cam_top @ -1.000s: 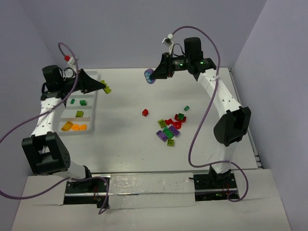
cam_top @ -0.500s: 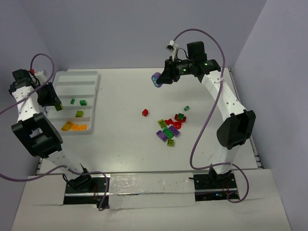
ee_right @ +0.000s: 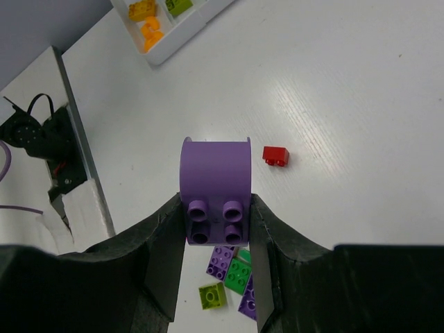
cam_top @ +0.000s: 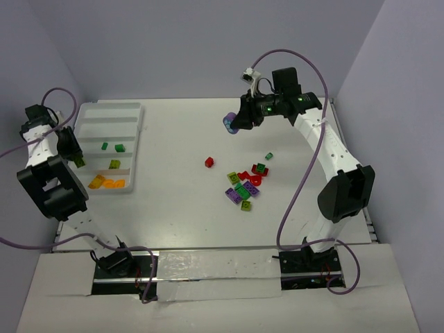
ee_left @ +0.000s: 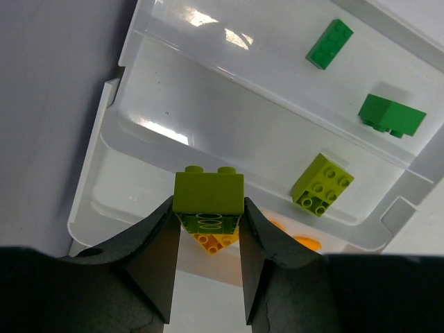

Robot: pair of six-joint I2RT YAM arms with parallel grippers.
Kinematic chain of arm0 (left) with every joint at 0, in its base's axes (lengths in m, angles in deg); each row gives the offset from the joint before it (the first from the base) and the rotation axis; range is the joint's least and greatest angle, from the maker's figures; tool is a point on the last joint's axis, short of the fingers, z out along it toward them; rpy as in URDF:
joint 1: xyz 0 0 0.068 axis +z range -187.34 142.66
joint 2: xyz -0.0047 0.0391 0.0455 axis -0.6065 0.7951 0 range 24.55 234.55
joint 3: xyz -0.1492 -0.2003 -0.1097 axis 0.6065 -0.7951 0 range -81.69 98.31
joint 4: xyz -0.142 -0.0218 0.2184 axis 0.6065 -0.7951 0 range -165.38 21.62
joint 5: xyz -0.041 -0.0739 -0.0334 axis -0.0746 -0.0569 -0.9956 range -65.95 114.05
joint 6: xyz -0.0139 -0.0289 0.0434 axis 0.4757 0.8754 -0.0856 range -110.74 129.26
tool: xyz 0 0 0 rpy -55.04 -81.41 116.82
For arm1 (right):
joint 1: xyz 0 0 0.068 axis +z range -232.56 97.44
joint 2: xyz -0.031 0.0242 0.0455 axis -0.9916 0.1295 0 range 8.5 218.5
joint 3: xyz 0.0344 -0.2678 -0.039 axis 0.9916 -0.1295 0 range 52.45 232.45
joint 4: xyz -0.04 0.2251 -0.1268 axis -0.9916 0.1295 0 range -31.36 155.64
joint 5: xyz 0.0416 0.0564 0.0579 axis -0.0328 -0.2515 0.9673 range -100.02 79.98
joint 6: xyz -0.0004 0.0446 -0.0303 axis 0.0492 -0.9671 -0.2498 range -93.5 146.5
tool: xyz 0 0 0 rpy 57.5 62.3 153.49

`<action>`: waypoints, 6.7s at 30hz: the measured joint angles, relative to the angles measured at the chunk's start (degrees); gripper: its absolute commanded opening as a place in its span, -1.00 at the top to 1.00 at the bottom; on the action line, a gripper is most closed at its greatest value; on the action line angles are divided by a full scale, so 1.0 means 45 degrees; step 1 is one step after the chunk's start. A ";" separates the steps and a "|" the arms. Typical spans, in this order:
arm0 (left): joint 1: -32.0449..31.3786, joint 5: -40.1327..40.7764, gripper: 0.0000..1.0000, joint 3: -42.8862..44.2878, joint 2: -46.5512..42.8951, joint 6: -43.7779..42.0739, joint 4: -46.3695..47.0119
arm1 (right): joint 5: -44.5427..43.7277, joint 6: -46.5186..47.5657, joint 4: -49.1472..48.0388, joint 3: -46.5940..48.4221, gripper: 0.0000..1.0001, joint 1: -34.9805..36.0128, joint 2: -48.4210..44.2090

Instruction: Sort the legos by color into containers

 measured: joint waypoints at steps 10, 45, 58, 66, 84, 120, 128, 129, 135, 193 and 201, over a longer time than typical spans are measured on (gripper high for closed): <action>-0.0004 0.0326 0.89 -0.0714 0.0436 0.1746 0.0569 | 0.0005 -0.0007 -0.0005 -0.0395 1.00 -0.0210 -0.0046; -0.0054 -0.1194 -0.94 -0.0380 0.1200 0.3435 0.0933 | -0.0008 0.0005 0.0359 -0.0071 1.00 -0.0213 0.0333; -0.3157 -0.4531 -0.88 -0.0053 -0.3807 0.1155 0.2502 | 0.1226 -0.2474 -0.2183 -0.0735 1.00 -0.0149 0.0348; -0.9710 -0.5499 -0.84 -0.1394 -0.5903 0.1198 0.4858 | 0.0943 -0.8082 -0.6375 -0.1246 1.00 0.0135 0.0528; -0.9604 -1.2545 -0.83 -0.2249 -0.5196 0.6607 1.0301 | 0.4150 -1.0780 -1.2102 -0.3236 1.00 0.0956 0.0500; -0.9883 -1.3842 1.00 -0.3031 -0.5335 0.6221 1.0002 | 0.4597 -0.7091 -0.8853 -0.2196 0.15 0.2160 -0.0041; -0.7006 -1.3422 1.00 -0.3442 -0.5796 0.6283 0.9217 | 0.3640 -0.6616 -0.7925 -0.2182 -0.74 0.1934 -0.0060; -0.6252 -1.3236 1.00 -0.3378 -0.5766 0.6116 0.8864 | 0.3496 -0.6457 -0.7709 -0.2182 -0.82 0.1752 -0.0060; -0.3315 -1.0800 1.00 -0.1631 -0.4511 0.4080 0.6210 | 0.2442 -0.5592 -0.6537 -0.2182 -0.88 0.0840 -0.0063; -0.2103 -0.0484 -0.49 0.5450 0.4382 -0.0190 0.4255 | -0.2374 -0.0070 -0.2983 -0.3742 -0.91 -0.0091 -0.1007; -0.3853 -0.3773 -0.46 0.2568 -0.0916 -0.1988 0.3992 | -0.2998 0.0840 -0.1936 -0.3950 -0.50 -0.0696 -0.1339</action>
